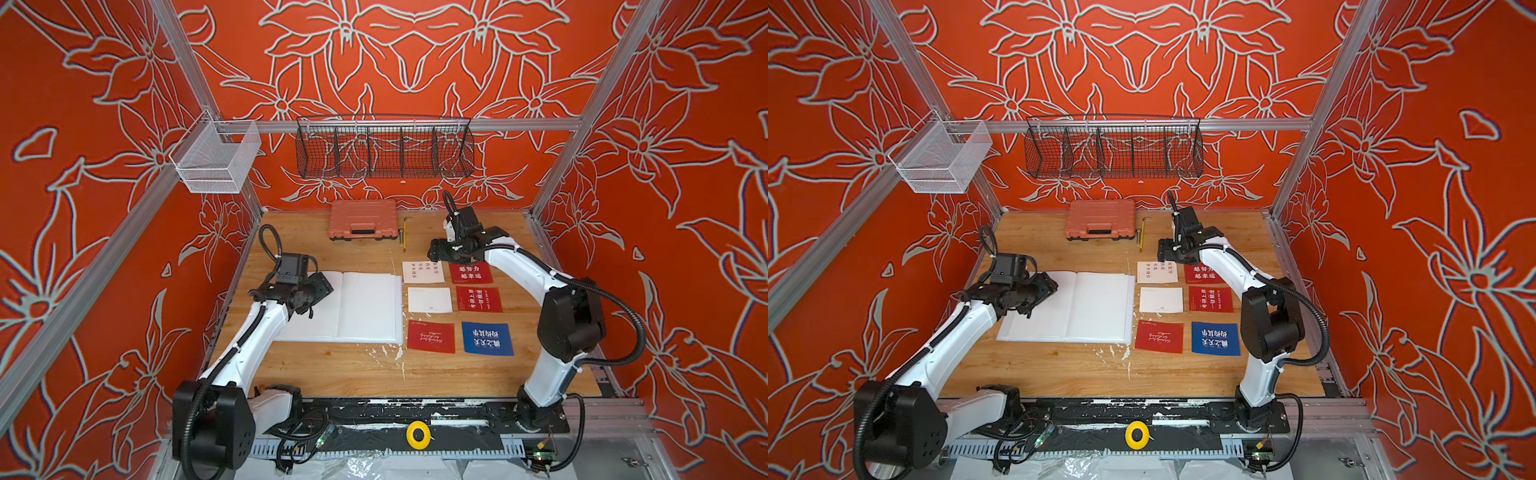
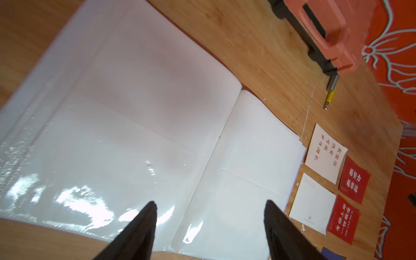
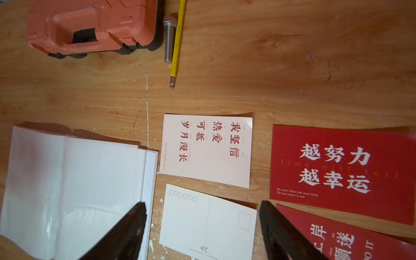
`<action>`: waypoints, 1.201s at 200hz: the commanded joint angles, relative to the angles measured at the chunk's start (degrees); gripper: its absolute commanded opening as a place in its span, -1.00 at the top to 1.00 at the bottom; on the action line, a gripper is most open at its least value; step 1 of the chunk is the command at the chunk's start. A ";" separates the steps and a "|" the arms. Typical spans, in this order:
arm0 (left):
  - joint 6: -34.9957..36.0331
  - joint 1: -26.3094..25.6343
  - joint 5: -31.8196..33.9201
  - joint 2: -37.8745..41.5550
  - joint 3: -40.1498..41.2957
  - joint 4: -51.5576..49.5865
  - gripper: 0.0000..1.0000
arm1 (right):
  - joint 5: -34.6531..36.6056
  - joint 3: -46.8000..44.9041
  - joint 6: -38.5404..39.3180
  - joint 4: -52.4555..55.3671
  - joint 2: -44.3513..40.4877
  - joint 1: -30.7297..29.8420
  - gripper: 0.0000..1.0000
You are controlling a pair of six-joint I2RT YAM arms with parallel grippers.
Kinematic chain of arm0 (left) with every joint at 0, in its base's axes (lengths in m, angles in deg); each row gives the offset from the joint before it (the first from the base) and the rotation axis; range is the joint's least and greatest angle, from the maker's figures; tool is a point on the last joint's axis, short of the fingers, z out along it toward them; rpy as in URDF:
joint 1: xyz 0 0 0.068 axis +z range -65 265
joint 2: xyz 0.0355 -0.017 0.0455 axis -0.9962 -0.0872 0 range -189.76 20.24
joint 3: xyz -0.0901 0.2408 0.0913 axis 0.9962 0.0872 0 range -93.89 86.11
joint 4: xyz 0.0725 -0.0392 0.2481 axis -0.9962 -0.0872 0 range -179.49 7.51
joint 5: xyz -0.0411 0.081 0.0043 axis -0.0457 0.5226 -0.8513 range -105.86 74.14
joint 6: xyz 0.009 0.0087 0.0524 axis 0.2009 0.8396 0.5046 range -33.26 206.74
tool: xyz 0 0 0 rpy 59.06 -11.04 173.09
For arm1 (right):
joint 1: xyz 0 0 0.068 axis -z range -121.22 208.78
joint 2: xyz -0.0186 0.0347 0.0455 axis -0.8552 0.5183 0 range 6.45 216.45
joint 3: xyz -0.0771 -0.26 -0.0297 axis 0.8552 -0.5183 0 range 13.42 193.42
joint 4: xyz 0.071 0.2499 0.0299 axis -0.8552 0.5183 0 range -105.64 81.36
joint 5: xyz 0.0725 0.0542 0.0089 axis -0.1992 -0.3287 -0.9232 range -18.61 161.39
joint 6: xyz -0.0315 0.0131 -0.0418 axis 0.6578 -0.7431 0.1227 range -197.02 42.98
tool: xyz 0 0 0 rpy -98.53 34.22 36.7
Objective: Place the photos into the photo albums
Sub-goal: Pick up the photo at the center of the board.
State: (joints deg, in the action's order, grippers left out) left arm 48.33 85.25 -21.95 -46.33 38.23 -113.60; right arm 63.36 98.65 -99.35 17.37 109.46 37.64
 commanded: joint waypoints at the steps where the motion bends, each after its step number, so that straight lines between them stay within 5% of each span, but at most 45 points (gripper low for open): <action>1: -0.19 6.52 -3.65 1.59 3.50 0.29 -0.47 | 1.69 1.24 2.90 -0.47 1.92 0.49 -0.65; 64: 4.15 12.66 -9.41 0.05 6.44 6.47 -0.60 | -9.88 3.91 6.11 -6.15 10.00 4.17 -0.58; 134: 3.26 18.65 -7.77 4.57 8.04 6.07 -0.62 | -11.81 6.18 7.29 -6.73 16.93 6.52 -0.38; 240: 4.36 20.37 -11.91 5.40 8.33 4.13 -0.62 | -14.96 1.44 8.02 -8.65 18.16 7.54 -0.54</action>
State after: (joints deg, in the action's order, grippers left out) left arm 52.05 105.23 -32.07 -40.91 45.97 -108.57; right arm 50.68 100.86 -92.46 9.40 126.44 44.72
